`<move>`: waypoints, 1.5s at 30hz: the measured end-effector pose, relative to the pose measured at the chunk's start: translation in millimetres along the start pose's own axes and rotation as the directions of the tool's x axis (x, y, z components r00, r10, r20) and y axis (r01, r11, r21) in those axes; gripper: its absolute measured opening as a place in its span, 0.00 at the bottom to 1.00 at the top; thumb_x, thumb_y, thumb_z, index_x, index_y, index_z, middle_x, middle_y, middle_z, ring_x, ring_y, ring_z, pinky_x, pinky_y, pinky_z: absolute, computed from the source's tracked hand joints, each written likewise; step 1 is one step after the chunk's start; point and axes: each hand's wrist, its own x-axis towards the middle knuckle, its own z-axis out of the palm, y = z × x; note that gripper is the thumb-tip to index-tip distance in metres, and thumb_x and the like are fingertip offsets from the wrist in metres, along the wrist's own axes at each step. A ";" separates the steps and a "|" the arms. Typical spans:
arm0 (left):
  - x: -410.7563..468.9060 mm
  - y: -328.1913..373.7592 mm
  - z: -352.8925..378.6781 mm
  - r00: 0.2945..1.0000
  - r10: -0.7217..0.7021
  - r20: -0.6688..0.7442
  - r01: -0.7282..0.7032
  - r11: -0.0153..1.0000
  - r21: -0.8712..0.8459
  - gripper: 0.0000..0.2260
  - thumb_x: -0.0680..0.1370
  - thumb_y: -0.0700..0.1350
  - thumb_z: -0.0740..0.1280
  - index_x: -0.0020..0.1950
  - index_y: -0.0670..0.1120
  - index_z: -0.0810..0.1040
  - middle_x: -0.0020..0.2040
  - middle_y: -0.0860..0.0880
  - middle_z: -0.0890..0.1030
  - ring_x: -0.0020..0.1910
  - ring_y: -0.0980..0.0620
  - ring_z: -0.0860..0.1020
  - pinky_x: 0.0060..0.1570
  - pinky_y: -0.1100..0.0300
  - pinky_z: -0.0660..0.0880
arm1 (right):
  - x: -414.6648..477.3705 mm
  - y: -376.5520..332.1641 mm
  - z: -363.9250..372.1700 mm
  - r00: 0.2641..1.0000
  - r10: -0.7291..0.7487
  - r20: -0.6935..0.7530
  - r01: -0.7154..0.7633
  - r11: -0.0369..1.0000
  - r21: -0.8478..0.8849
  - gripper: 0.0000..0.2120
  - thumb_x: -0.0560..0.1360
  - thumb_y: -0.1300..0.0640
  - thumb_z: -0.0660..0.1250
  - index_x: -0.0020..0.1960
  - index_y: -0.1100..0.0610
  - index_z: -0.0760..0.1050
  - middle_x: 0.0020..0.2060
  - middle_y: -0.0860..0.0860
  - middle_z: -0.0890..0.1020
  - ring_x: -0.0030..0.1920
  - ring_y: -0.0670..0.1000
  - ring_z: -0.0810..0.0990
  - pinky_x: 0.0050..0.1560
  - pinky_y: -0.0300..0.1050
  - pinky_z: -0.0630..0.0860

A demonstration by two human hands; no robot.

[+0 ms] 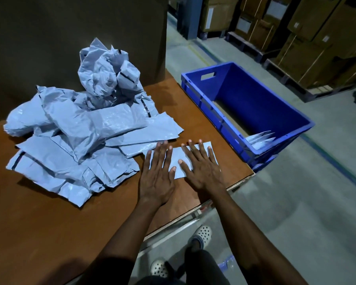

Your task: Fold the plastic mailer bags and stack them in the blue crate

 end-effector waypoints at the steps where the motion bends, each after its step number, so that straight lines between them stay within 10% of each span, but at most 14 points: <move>1: -1.5 0.3 2.3 1.000 -0.009 -0.007 0.009 1.000 -0.012 0.28 0.87 0.52 0.51 0.85 0.43 0.50 0.85 0.45 0.48 0.84 0.46 0.46 0.82 0.44 0.47 | 1.6 -0.7 0.3 1.000 0.011 0.003 -0.011 1.000 -0.005 0.31 0.85 0.34 0.44 0.85 0.44 0.45 0.84 0.45 0.44 0.83 0.50 0.34 0.83 0.56 0.37; 34: -4.5 -16.8 16.2 0.989 -0.097 0.113 0.105 0.992 -0.068 0.31 0.84 0.63 0.52 0.85 0.53 0.54 0.85 0.44 0.50 0.84 0.41 0.45 0.81 0.40 0.49 | 2.8 2.8 -1.0 0.996 0.077 0.054 -0.075 0.997 -0.032 0.35 0.80 0.24 0.41 0.83 0.35 0.46 0.85 0.45 0.46 0.83 0.56 0.35 0.82 0.59 0.35; 45: 7.3 -6.0 12.6 0.993 -0.092 0.076 0.097 0.992 -0.075 0.26 0.87 0.52 0.49 0.85 0.46 0.54 0.85 0.45 0.52 0.84 0.45 0.47 0.82 0.44 0.48 | 13.4 -29.4 4.9 1.000 -0.018 0.011 0.019 0.999 -0.028 0.30 0.85 0.39 0.37 0.85 0.45 0.53 0.85 0.47 0.49 0.84 0.52 0.37 0.81 0.64 0.39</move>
